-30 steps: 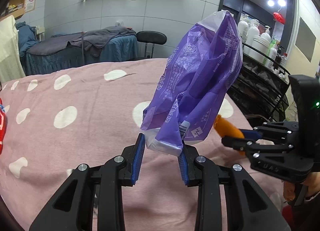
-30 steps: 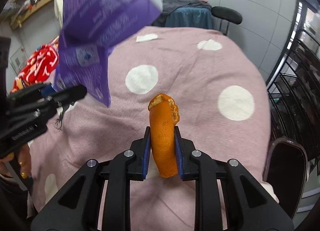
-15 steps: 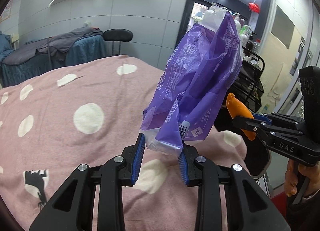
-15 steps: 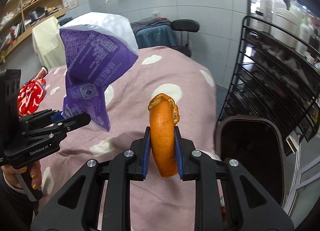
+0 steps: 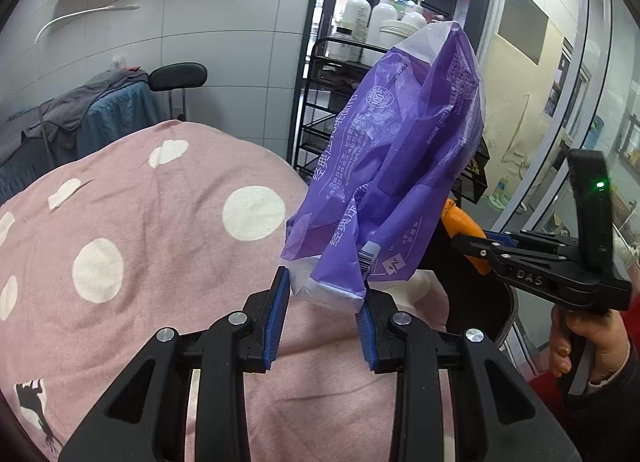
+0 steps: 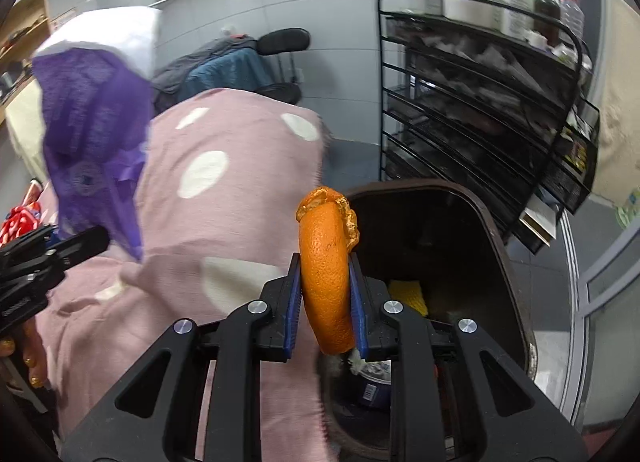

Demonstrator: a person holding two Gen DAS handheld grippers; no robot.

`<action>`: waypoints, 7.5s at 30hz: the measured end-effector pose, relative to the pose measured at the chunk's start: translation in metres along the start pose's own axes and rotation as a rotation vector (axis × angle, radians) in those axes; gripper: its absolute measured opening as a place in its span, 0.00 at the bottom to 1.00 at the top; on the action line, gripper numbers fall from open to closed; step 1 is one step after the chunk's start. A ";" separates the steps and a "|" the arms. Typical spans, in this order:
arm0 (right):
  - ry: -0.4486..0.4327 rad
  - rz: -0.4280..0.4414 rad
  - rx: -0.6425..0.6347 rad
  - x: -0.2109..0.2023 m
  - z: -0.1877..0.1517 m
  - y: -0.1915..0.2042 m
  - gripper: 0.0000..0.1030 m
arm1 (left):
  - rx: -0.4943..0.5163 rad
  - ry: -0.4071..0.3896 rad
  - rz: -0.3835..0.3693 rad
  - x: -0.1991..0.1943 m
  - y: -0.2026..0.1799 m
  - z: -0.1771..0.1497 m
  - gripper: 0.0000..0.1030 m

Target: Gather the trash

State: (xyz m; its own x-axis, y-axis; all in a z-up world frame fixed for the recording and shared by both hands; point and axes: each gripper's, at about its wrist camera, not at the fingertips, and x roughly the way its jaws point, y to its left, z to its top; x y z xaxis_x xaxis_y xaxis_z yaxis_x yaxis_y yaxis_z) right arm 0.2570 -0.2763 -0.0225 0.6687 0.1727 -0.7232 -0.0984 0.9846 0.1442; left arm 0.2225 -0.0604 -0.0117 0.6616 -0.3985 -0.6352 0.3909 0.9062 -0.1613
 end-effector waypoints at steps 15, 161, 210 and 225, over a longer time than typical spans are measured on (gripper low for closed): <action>0.135 -0.115 0.131 0.073 -0.026 -0.069 0.22 | 0.047 0.035 -0.039 0.018 -0.020 0.006 0.31; -0.475 -0.074 -0.003 -0.137 -0.122 0.105 0.95 | -0.054 -0.377 0.311 -0.147 -0.029 -0.096 0.95; -0.475 -0.074 -0.003 -0.139 -0.123 0.106 0.95 | -0.049 -0.380 0.305 -0.149 -0.033 -0.093 0.95; -0.474 -0.074 -0.001 -0.139 -0.124 0.105 0.95 | -0.047 -0.375 0.300 -0.147 -0.031 -0.094 0.95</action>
State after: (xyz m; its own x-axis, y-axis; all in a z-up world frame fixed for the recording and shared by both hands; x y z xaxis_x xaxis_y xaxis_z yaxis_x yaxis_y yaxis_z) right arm 0.0624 -0.1934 0.0094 0.9362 0.0721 -0.3439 -0.0387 0.9939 0.1032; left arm 0.0529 -0.0167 0.0154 0.9291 -0.1342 -0.3446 0.1237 0.9909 -0.0523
